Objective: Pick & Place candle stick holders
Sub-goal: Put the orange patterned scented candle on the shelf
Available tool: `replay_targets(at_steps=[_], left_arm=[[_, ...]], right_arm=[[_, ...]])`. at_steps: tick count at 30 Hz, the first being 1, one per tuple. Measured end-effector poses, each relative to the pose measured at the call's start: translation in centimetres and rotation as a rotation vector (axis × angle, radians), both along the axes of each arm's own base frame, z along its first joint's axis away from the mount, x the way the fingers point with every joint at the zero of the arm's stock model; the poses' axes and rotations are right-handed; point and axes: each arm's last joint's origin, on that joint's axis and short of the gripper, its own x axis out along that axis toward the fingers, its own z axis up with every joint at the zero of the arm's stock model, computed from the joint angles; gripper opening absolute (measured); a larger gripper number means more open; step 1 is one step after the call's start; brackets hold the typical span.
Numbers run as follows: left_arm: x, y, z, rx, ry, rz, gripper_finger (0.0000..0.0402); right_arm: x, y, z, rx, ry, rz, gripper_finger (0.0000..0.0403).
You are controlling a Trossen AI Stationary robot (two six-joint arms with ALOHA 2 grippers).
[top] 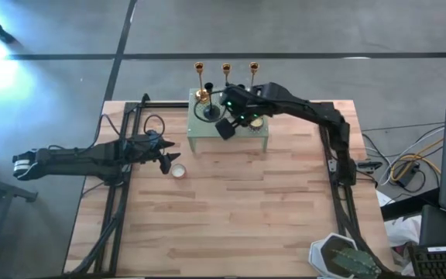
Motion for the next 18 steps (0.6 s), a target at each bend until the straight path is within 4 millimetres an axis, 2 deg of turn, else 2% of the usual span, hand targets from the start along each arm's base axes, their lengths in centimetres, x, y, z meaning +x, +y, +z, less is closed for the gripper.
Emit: replay_targets(at_steps=[4,9,13,18], left_arm=[[0.0,0.0,0.0,0.0,-0.004,0.001,0.0268],[0.0,0.0,0.1,-0.02,-0.019,0.013,0.0268],[0.1,-0.1,0.4,-0.016,-0.022,-0.023,0.0268],[0.5,-0.5,2.0,-0.067,-0.078,-0.199,0.0268]], right_arm=[[-2.0,3.4,2.6,-0.063,0.006,0.093,0.0364],[-6.0,9.5,5.2,-0.189,0.086,0.191,0.0364],[-8.3,13.7,6.4,-0.276,0.043,0.258,0.0364],[-10.6,17.0,6.6,-0.358,0.018,0.292,0.0364]])
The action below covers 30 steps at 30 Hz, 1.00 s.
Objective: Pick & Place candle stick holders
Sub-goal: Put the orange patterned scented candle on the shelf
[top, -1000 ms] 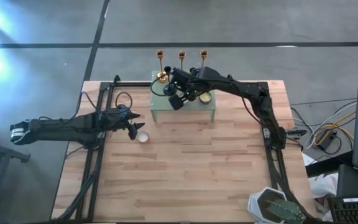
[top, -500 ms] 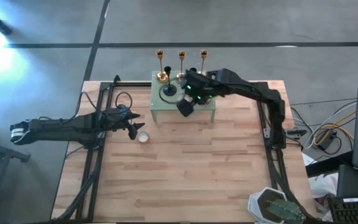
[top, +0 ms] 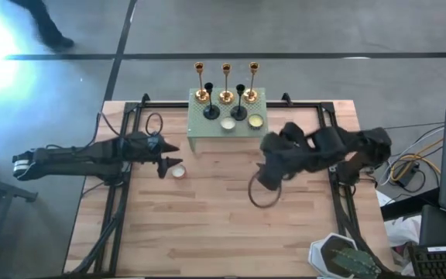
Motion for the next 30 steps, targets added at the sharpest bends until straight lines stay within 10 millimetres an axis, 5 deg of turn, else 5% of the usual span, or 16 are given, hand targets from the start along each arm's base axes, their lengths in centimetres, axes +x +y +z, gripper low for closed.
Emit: replay_targets(at_steps=[6,13,24,30], left_arm=[[0.1,-0.7,1.8,-0.107,0.03,-0.234,0.0268],[0.5,-0.8,2.6,-0.247,0.249,-0.238,0.0271],[3.6,-0.1,1.2,-0.291,0.557,-0.274,0.035],[5.5,0.5,0.8,-0.234,0.66,-0.257,0.0356]], right_arm=[[-1.4,1.2,-2.0,-0.036,0.045,-0.016,0.0364],[-3.4,0.5,-5.3,-0.038,0.134,-0.097,0.0364],[-7.0,-0.6,-9.1,-0.017,0.182,-0.138,0.0364],[-7.4,-0.8,-10.5,0.011,0.111,-0.117,0.0364]])
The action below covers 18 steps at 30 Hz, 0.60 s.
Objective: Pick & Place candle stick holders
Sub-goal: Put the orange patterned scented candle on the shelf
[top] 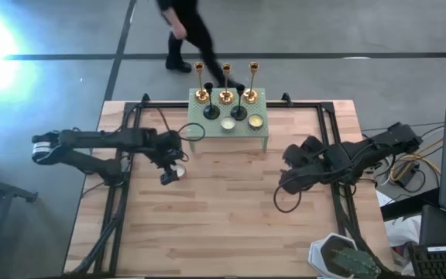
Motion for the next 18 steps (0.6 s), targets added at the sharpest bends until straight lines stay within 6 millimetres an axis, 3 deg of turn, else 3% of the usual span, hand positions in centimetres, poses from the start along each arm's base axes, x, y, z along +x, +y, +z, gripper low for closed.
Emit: replay_targets(at_steps=[8,18], left_arm=[[1.7,0.8,0.3,0.156,0.143,-0.057,0.0356],[2.5,0.8,-1.8,0.196,0.24,-0.178,0.0356]], right_arm=[[-0.3,-0.4,-2.3,-0.003,-0.03,0.035,0.0364],[-0.1,-0.4,-4.6,-0.011,-0.027,0.034,0.0364]])
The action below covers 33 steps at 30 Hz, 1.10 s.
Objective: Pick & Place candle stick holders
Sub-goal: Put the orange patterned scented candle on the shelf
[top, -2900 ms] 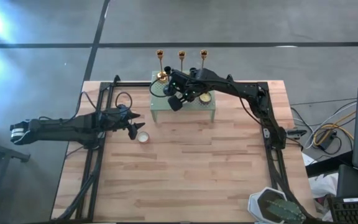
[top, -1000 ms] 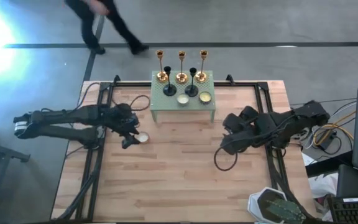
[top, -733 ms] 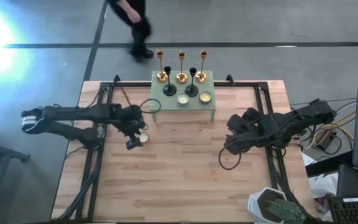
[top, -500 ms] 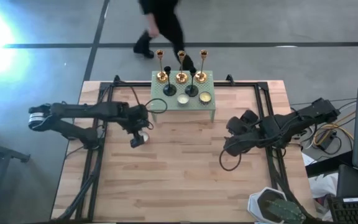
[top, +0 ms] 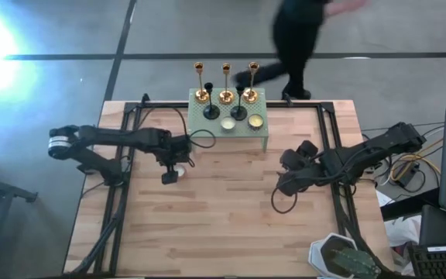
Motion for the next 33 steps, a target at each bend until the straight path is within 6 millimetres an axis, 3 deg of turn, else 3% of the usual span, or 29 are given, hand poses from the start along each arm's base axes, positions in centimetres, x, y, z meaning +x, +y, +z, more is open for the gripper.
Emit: replay_targets(at_steps=[6,24,33], left_arm=[[1.2,0.2,-1.5,-0.005,0.028,-0.001,0.0356],[2.9,0.5,-5.5,-0.078,0.147,0.06,0.0356],[3.1,0.5,-6.4,-0.082,0.169,0.112,0.0355]], right_arm=[[-0.2,-0.2,-1.0,-0.012,0.034,-0.006,0.0364],[-0.2,-0.2,-0.9,-0.011,0.031,-0.006,0.0364],[-0.2,-0.2,-0.9,-0.016,0.031,-0.004,0.0364]])
